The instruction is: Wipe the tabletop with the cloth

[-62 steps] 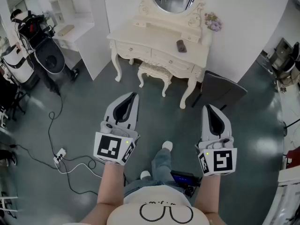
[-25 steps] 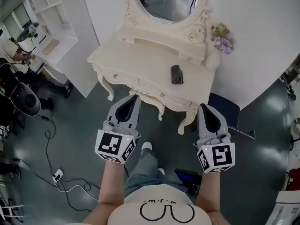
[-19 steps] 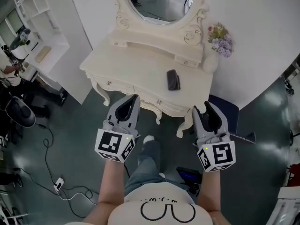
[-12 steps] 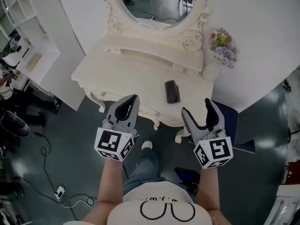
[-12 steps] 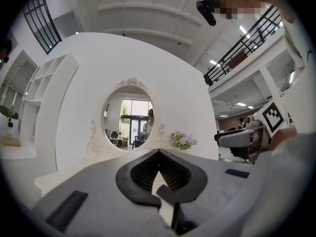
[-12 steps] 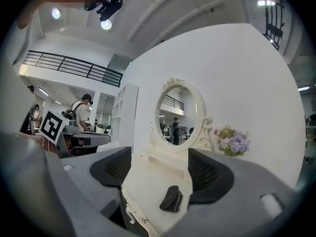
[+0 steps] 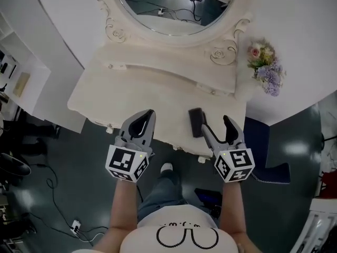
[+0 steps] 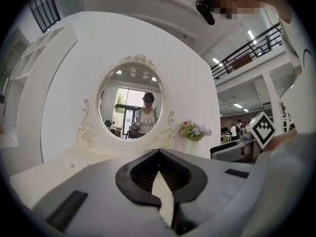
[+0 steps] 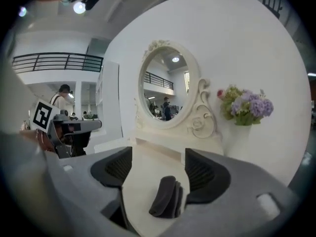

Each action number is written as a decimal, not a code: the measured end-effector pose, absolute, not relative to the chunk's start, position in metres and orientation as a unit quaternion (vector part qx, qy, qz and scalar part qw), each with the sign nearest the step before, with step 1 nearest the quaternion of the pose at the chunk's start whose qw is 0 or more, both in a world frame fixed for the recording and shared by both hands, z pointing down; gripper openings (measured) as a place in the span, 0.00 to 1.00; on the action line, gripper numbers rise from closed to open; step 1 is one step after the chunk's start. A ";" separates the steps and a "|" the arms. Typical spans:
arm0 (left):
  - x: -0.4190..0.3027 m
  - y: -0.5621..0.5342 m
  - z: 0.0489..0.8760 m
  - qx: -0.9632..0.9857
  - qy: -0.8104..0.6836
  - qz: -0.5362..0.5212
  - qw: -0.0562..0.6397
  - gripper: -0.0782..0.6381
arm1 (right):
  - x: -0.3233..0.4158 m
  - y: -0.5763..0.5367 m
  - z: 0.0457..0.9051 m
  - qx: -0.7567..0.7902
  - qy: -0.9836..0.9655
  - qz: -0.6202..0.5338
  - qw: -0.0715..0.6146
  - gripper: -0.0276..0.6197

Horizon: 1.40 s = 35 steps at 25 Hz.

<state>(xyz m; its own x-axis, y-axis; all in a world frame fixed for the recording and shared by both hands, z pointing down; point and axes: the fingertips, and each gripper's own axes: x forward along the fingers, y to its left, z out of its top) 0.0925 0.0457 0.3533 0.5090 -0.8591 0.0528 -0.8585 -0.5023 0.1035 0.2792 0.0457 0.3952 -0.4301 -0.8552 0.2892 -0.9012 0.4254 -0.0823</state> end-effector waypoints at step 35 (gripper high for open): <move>0.125 -0.040 0.439 0.871 -0.462 0.055 0.158 0.11 | 0.296 -0.009 0.587 0.489 -0.744 0.381 0.248 0.14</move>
<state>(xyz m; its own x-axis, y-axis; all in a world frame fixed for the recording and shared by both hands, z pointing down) 0.1248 -0.0399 0.4395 0.5677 -0.7871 0.2412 -0.8217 -0.5237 0.2248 0.2955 -0.0094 0.5867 -0.3983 -0.5388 0.7423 -0.9173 0.2313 -0.3242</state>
